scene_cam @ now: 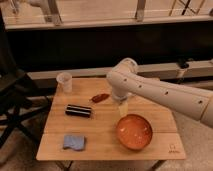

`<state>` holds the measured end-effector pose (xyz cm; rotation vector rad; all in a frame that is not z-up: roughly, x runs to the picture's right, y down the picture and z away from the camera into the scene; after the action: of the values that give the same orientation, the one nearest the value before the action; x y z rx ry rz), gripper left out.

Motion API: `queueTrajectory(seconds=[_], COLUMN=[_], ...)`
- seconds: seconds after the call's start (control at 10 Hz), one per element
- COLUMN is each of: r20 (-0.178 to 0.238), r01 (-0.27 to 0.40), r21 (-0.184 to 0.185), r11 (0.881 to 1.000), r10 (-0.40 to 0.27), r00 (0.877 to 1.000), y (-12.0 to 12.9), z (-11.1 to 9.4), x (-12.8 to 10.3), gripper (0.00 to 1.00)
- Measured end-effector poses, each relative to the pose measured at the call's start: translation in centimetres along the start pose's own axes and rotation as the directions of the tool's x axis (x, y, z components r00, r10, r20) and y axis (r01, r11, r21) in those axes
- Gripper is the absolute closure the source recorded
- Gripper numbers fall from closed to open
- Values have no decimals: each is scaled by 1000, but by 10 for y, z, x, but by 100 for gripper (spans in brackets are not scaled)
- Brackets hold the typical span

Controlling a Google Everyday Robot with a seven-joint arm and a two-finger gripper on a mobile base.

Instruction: Push the eraser across the table

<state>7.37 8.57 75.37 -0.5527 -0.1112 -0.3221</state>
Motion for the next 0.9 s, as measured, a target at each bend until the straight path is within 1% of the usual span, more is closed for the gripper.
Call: queueTrajectory(seconds=[0.5, 0.9], r20=[11, 20], r01=[23, 36], r21=[-3, -8], r11=[1000, 999], r10=[-23, -36], r00=[1000, 999], y=[-4, -5], z=[4, 9], x=[-10, -14], gripper=[20, 20])
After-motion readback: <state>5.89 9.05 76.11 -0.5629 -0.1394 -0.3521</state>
